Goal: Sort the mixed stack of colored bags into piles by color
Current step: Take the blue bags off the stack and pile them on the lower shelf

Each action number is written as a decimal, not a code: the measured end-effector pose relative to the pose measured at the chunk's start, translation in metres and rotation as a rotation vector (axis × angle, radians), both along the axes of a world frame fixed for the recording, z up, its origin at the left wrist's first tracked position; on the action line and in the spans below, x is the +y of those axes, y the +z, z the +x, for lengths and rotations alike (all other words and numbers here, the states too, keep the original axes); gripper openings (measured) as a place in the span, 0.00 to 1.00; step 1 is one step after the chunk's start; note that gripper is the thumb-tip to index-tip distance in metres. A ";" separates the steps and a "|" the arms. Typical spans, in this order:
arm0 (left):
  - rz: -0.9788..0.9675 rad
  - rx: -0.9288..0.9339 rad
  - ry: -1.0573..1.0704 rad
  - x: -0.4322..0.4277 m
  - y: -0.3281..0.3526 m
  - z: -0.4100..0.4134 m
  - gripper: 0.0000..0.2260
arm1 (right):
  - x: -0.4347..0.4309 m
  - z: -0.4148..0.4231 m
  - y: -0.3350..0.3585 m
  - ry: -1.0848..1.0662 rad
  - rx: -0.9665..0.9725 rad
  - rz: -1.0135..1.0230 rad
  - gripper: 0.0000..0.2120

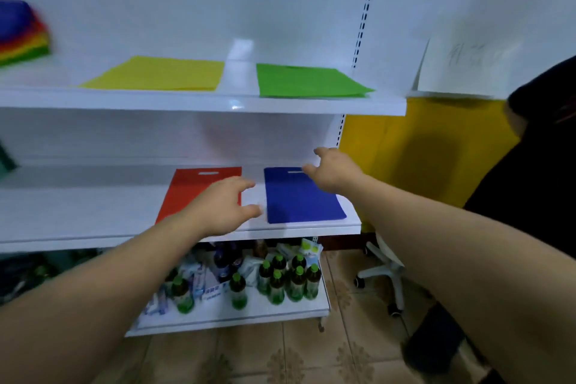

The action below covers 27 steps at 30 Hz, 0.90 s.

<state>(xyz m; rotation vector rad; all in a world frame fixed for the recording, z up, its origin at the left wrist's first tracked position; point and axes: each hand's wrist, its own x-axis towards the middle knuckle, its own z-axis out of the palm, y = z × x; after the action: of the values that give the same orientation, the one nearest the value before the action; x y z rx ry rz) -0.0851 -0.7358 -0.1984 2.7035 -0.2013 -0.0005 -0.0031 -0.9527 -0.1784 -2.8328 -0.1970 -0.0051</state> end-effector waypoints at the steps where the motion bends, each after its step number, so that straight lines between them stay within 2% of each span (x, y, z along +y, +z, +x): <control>1: -0.009 -0.031 0.003 0.008 0.017 -0.012 0.29 | 0.007 -0.013 0.017 0.010 -0.024 -0.001 0.31; 8: -0.027 -0.180 0.061 0.070 0.117 -0.083 0.28 | 0.070 -0.079 0.125 0.124 -0.171 0.050 0.31; 13: -0.014 -0.263 0.146 0.110 0.161 -0.112 0.27 | 0.120 -0.092 0.171 0.229 -0.237 0.084 0.30; 27: 0.043 -0.294 0.434 0.223 0.200 -0.077 0.28 | 0.264 0.004 0.212 0.480 -0.271 0.170 0.29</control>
<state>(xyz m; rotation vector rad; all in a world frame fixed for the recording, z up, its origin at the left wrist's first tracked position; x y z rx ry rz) -0.1622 -0.5123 0.0013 2.7225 0.3061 0.5264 0.0010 -0.6886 0.0340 -2.5366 -0.8839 -0.2875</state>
